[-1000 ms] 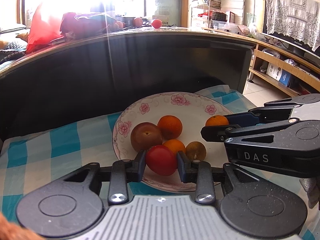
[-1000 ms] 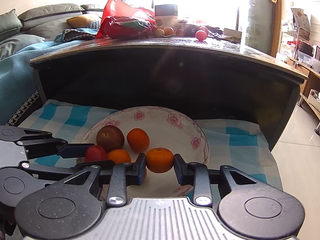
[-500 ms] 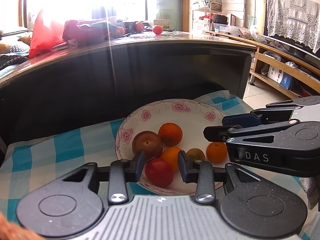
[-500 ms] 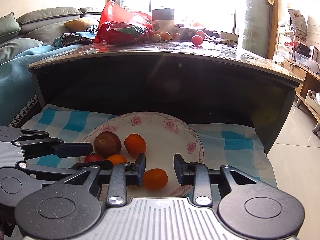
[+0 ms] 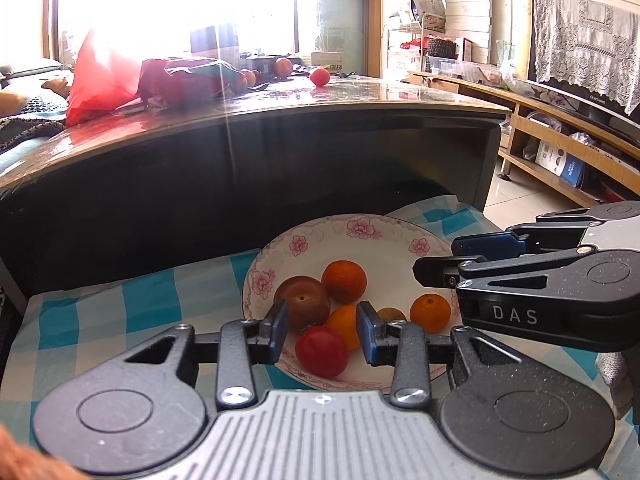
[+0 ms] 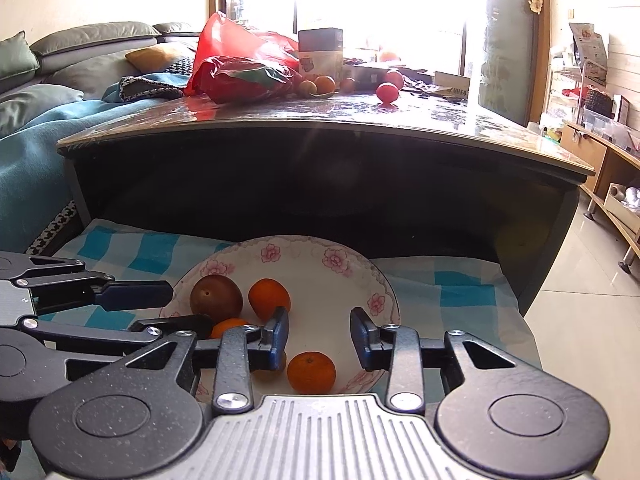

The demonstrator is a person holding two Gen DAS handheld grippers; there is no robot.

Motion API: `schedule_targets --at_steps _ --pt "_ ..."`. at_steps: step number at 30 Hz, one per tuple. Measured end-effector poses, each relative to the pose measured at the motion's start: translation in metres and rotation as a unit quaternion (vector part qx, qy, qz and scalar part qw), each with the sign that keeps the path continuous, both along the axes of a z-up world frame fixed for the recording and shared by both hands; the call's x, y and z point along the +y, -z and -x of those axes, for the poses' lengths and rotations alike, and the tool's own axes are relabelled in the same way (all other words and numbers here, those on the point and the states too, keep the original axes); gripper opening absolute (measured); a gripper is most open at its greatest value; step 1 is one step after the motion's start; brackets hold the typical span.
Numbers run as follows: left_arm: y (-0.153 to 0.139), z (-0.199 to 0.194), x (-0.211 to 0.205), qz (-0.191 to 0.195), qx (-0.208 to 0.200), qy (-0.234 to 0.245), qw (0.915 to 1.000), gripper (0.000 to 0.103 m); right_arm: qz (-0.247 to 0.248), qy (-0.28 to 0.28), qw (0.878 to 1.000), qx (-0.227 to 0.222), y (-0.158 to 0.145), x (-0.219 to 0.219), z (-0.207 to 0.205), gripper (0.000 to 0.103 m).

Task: Organize fruits
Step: 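Open both tools to set the tomato and mandarin in the plate, then withdraw both tools from the plate toward the last tomato and kiwi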

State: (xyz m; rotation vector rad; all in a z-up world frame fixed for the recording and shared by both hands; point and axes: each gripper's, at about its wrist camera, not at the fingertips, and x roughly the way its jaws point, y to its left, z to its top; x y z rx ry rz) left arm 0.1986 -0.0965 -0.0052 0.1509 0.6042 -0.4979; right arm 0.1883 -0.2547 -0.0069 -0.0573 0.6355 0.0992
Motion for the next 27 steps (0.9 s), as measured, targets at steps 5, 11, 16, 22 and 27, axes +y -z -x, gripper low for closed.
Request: schedule_targets --at_steps 5,11,16,22,27 --pt "-0.006 0.004 0.004 0.003 -0.003 -0.001 1.0000 0.046 0.000 0.002 1.000 -0.001 -0.003 0.001 0.003 0.029" --pt "-0.012 0.011 0.008 0.005 -0.006 0.001 1.0000 0.046 -0.001 -0.002 1.000 -0.004 -0.009 0.004 0.010 0.029" --pt "-0.018 0.016 0.010 0.008 -0.007 0.000 0.9999 0.046 0.000 -0.005 1.000 -0.003 -0.013 0.007 0.016 0.029" --pt "-0.024 0.024 0.013 0.011 -0.010 0.003 0.9999 0.046 0.003 -0.012 1.000 -0.003 -0.016 0.009 0.024 0.029" --pt "-0.026 0.032 0.014 0.008 -0.009 0.009 0.9999 0.046 0.005 -0.012 1.000 -0.004 -0.019 0.009 0.029 0.030"
